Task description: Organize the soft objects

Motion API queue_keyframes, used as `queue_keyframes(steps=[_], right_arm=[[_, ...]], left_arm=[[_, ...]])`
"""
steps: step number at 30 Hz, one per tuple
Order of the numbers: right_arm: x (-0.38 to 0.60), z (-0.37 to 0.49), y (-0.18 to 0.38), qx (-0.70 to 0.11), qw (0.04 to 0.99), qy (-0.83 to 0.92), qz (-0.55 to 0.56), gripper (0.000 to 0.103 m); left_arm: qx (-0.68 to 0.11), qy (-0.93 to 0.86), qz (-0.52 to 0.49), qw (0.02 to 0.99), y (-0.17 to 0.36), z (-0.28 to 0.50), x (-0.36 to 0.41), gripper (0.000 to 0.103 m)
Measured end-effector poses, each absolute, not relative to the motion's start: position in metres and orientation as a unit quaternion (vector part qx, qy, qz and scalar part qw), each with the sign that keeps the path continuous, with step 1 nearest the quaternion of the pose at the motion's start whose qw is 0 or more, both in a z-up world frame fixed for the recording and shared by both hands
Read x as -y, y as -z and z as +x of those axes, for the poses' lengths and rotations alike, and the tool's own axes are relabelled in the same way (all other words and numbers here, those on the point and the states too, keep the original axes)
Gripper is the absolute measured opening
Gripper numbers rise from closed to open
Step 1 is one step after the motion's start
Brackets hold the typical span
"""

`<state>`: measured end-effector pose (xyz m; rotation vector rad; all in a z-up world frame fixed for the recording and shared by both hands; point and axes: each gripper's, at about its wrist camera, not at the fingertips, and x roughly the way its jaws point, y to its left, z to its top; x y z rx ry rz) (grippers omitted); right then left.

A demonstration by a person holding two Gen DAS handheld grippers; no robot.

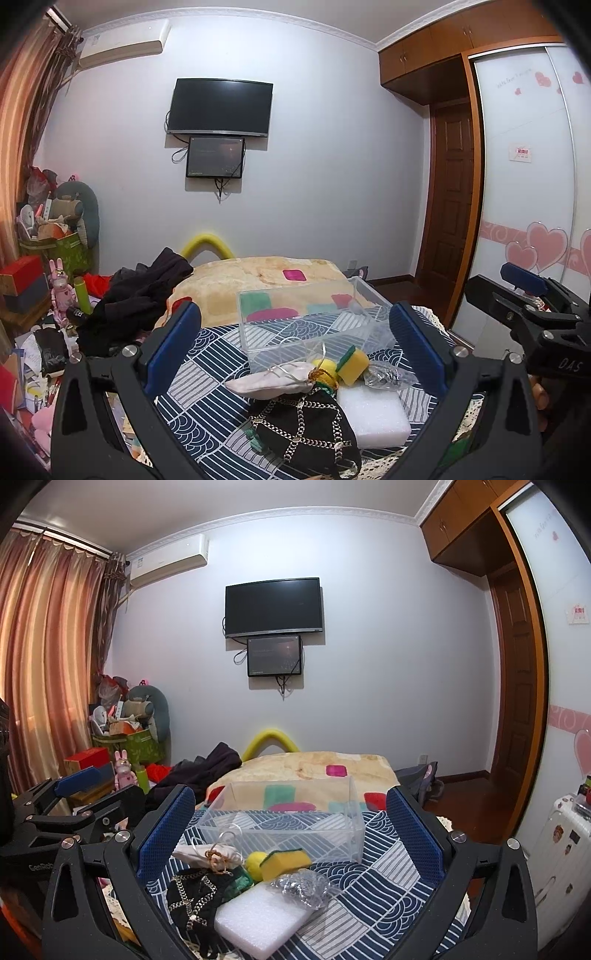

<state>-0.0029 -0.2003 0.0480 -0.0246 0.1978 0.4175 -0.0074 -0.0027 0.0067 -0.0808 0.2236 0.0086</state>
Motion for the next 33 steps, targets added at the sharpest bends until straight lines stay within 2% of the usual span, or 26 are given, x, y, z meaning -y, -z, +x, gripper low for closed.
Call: queue_keyframes(steps=[13, 17, 25, 30, 33], right_arm=[[0.204, 0.017, -0.034, -0.117, 0.970, -0.214, -0.010, 0.103], [0.209, 0.033, -0.021, -0.140, 0.970, -0.200, -0.009, 0.103], [0.205, 0.061, 0.009, -0.203, 0.955, -0.216, -0.010, 0.103], [0.193, 0.077, 0.025, -0.241, 0.940, -0.240, -0.020, 0.091], [0.186, 0.086, 0.029, -0.258, 0.932, -0.253, -0.022, 0.090]], left_arm=[[-0.131, -0.001, -0.029, 0.991, 0.006, 0.012, 0.002, 0.103], [-0.153, -0.010, -0.035, 0.988, 0.022, 0.024, -0.007, 0.091], [-0.218, 0.005, -0.048, 0.975, 0.060, 0.055, -0.022, 0.091], [-0.258, 0.016, -0.066, 0.964, 0.083, 0.080, -0.025, 0.091], [-0.266, 0.010, -0.060, 0.962, 0.092, 0.091, -0.027, 0.091]])
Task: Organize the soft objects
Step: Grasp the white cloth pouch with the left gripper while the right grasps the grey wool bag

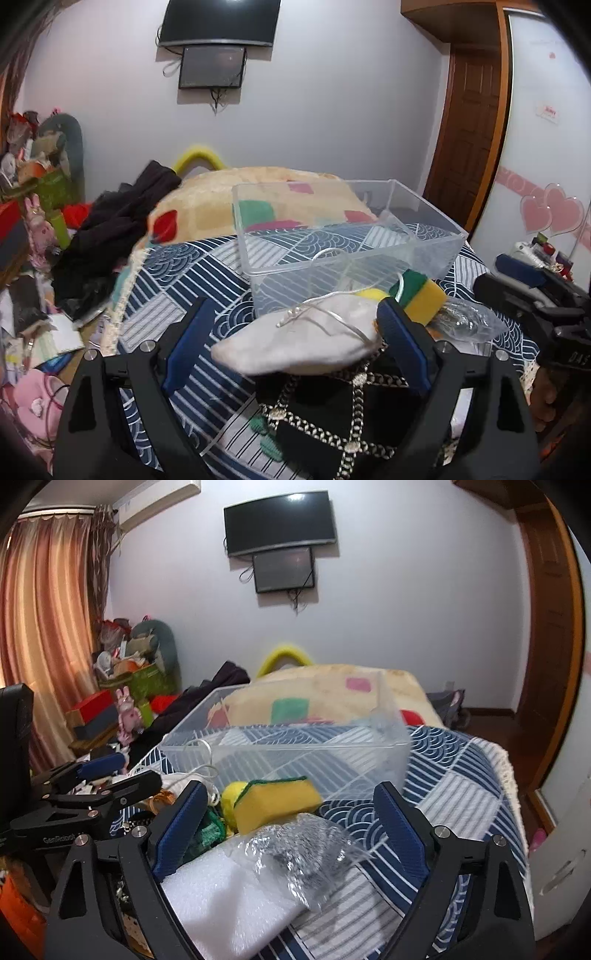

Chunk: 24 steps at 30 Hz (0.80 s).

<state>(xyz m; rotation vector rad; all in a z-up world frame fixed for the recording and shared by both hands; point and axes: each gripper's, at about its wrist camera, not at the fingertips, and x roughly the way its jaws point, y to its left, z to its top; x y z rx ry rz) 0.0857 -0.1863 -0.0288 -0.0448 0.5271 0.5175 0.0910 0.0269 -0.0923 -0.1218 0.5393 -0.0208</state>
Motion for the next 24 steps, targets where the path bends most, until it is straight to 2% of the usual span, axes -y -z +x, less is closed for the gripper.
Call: queue_keyframes(steps=[8, 10, 12, 13, 17, 19, 21, 24], right_arm=[[0.177, 0.114, 0.042, -0.305, 0.915, -0.263, -0.031, 0.088], [0.182, 0.114, 0.047, -0.319, 0.910, -0.263, -0.026, 0.088], [0.189, 0.109, 0.052, -0.331, 0.906, -0.263, -0.021, 0.088], [0.193, 0.108, 0.053, -0.336, 0.905, -0.262, -0.017, 0.088], [0.204, 0.104, 0.058, -0.353, 0.898, -0.261, -0.012, 0.088], [0.207, 0.102, 0.063, -0.360, 0.896, -0.258, -0.016, 0.081], [0.210, 0.105, 0.066, -0.373, 0.889, -0.263, -0.004, 0.059], [0.215, 0.111, 0.069, -0.386, 0.882, -0.270, 0.021, 0.042]], left_arm=[[-0.307, 0.058, -0.098, 0.945, 0.111, 0.114, -0.033, 0.091], [-0.319, 0.074, -0.109, 0.939, 0.116, 0.116, -0.032, 0.088], [-0.322, 0.081, -0.111, 0.937, 0.120, 0.117, -0.031, 0.074], [-0.321, 0.085, -0.111, 0.937, 0.121, 0.116, -0.030, 0.071], [-0.317, 0.101, -0.104, 0.937, 0.119, 0.113, -0.024, 0.043], [-0.315, 0.104, -0.100, 0.938, 0.117, 0.110, -0.022, 0.036], [-0.313, 0.104, -0.094, 0.939, 0.115, 0.108, -0.019, 0.026], [-0.307, 0.103, -0.080, 0.943, 0.111, 0.101, -0.014, 0.019]])
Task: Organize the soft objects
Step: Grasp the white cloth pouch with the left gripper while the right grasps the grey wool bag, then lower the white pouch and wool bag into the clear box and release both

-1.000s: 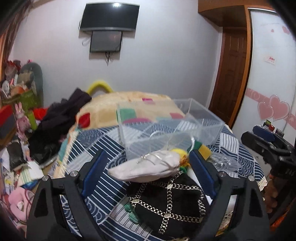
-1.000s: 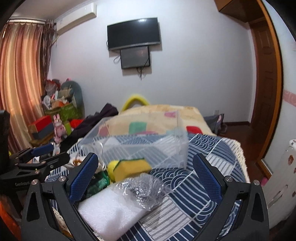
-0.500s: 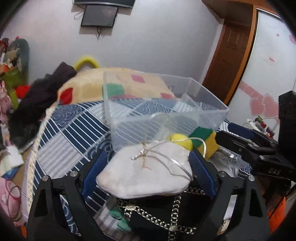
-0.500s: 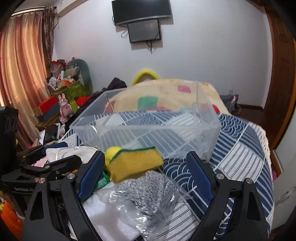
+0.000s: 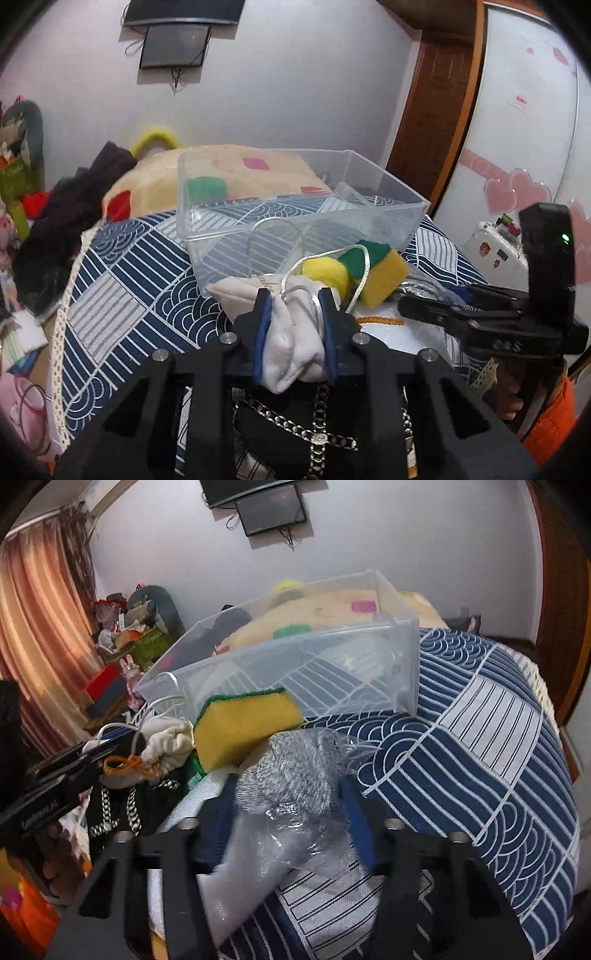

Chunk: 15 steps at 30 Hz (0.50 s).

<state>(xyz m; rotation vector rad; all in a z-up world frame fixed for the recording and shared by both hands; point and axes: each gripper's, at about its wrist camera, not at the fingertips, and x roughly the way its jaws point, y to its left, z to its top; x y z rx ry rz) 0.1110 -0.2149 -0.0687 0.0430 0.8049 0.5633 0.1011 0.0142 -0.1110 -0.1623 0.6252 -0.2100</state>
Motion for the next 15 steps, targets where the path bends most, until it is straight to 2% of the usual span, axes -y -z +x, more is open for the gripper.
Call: queue_keyframes(steps=[3, 15], right_arm=[[0.218, 0.107, 0.062, -0.374, 0.888, -0.267, 0.022, 0.032], [0.224, 0.080, 0.025, -0.298, 0.921, -0.252, 0.004, 0.030]], left_arm=[[-0.296, 0.095, -0.064, 0.948, 0.106, 0.094, -0.008, 0.016], [-0.251, 0.084, -0.074, 0.962, 0.074, 0.067, -0.016, 0.014]])
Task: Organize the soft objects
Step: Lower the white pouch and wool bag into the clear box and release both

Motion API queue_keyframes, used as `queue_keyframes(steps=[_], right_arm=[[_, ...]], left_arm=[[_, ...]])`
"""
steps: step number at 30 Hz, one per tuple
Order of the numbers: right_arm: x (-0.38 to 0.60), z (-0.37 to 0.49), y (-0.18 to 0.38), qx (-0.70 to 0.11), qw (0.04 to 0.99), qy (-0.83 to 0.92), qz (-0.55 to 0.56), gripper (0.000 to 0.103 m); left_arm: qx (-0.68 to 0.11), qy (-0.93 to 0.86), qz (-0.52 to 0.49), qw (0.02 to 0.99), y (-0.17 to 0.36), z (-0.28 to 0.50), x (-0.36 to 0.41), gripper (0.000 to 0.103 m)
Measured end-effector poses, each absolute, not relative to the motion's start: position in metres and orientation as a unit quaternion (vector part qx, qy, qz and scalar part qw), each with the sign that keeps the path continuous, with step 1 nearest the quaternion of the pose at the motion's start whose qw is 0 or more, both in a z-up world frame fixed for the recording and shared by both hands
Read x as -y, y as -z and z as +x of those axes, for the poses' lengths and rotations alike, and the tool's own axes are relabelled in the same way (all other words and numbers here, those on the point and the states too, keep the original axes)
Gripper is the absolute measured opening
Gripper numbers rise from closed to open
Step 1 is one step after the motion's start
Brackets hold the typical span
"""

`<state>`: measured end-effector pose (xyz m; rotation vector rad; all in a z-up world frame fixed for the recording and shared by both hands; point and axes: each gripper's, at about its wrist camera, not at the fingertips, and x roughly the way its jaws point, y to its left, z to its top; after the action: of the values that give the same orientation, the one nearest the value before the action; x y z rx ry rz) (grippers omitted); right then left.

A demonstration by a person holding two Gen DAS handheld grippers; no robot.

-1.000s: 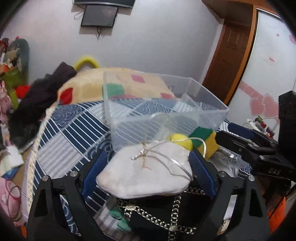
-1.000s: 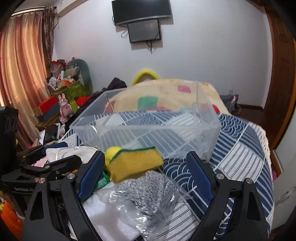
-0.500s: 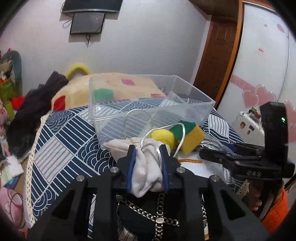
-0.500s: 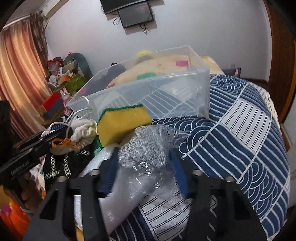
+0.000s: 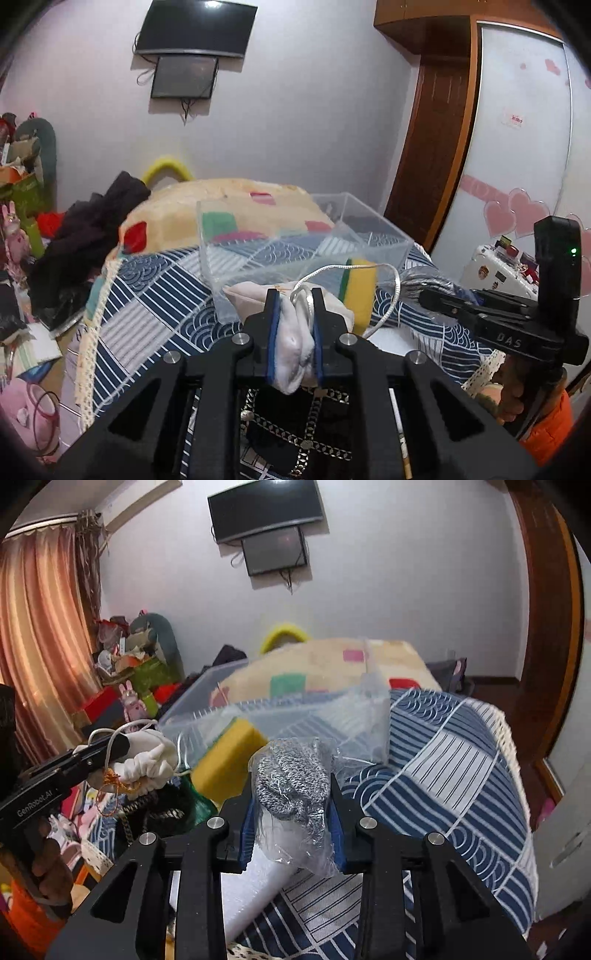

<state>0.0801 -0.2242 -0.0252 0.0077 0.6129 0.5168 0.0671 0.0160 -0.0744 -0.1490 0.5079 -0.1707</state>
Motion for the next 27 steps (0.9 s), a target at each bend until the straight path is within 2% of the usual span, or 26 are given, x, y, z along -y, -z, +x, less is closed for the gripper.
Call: queue_keyframes(steps=[14, 27], right_arm=[[0.218, 0.080, -0.014, -0.234, 0.939, -0.252, -0.006, 0.030], [0.209, 0.106, -0.029, -0.212, 0.944, -0.254, -0.013, 0.030]], left_arm=[[-0.187, 0.055, -0.065, 0.979, 0.022, 0.057, -0.029, 0.014], [-0.178, 0.043, -0.056, 0.982, -0.004, 0.108, -0.035, 0.014]])
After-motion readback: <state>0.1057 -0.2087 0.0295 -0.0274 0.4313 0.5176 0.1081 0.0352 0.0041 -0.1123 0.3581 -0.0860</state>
